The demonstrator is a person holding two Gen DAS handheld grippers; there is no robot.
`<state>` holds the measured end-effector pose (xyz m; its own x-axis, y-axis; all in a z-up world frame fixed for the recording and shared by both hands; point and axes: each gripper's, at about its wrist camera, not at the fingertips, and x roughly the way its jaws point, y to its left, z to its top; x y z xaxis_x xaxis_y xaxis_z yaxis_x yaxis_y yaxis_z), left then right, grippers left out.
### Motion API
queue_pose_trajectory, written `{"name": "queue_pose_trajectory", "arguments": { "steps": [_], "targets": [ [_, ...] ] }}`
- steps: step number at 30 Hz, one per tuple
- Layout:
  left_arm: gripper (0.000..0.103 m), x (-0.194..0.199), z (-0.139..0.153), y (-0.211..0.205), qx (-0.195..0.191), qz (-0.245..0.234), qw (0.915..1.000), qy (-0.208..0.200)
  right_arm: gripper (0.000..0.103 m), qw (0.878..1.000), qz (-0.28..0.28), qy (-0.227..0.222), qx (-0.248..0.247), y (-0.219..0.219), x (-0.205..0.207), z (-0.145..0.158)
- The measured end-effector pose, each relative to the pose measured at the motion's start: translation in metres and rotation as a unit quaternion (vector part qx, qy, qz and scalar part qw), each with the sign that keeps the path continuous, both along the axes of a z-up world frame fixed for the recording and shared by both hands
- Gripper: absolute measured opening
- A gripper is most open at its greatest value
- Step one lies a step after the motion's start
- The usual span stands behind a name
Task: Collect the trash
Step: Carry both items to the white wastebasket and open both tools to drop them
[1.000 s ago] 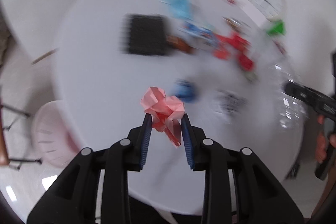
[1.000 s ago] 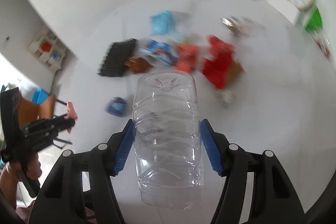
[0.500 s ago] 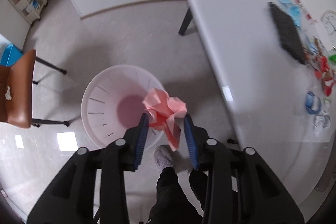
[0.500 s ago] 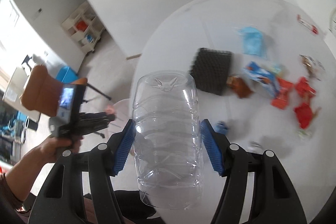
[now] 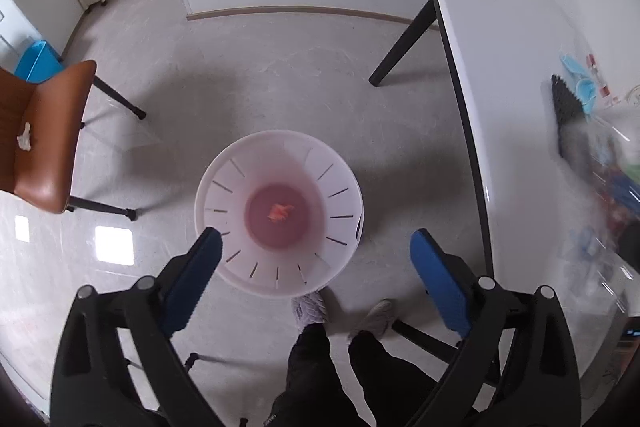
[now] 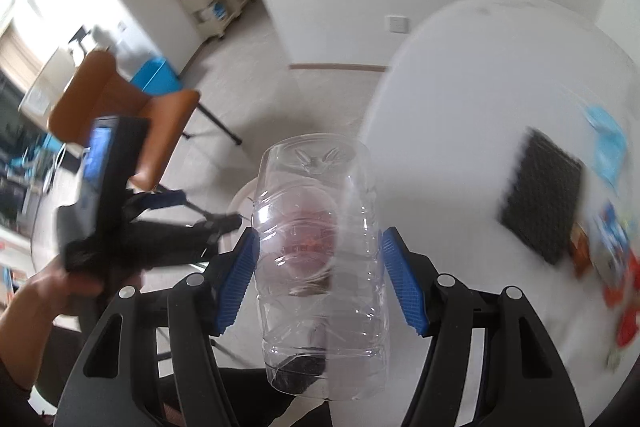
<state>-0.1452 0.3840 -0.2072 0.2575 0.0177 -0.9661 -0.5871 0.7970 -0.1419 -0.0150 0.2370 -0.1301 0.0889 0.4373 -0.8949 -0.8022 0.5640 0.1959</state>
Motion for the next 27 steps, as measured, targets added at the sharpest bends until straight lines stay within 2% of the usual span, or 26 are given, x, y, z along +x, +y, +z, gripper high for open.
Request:
{"name": "queue_pose_trajectory", "arguments": {
  "steps": [5,9,10,13,14,18,21,23,27],
  "targets": [
    [0.091,-0.018,0.011,0.004,0.004,-0.002,1.0,-0.004,0.065,0.998,0.062,0.005,-0.012,0.059,-0.002,-0.023],
    [0.091,-0.029,0.012,0.007,0.005,0.002,1.0,0.001,0.065,0.995,0.092,0.041,-0.021,0.094,-0.007,-0.044],
    [0.091,-0.031,0.012,0.007,0.006,0.004,1.0,0.002,0.067,0.994,0.096,0.047,-0.023,0.096,-0.007,-0.046],
    [0.091,-0.034,0.013,0.006,0.005,0.009,0.9999,0.003,0.086,0.993,0.098,0.06,-0.023,0.104,-0.007,-0.05],
    [0.091,-0.034,0.015,0.006,0.006,0.009,0.9999,0.003,0.088,0.994,0.093,0.055,-0.019,0.103,-0.008,-0.046],
    [0.091,-0.029,0.027,-0.004,0.018,0.0,0.9998,-0.004,0.09,0.997,0.064,0.041,-0.003,0.084,0.003,-0.029],
    [0.091,-0.02,0.039,-0.016,0.024,-0.014,0.9995,-0.012,0.093,0.999,0.028,0.022,0.008,0.052,0.014,-0.011],
    [0.091,-0.014,0.048,-0.027,0.028,-0.025,0.9991,-0.02,0.098,1.0,-0.005,0.013,0.024,0.016,0.021,0.007],
    [0.091,0.007,0.068,-0.063,0.028,-0.061,0.997,-0.037,0.1,0.996,-0.077,-0.004,0.041,-0.058,0.034,0.032]
  ]
}}
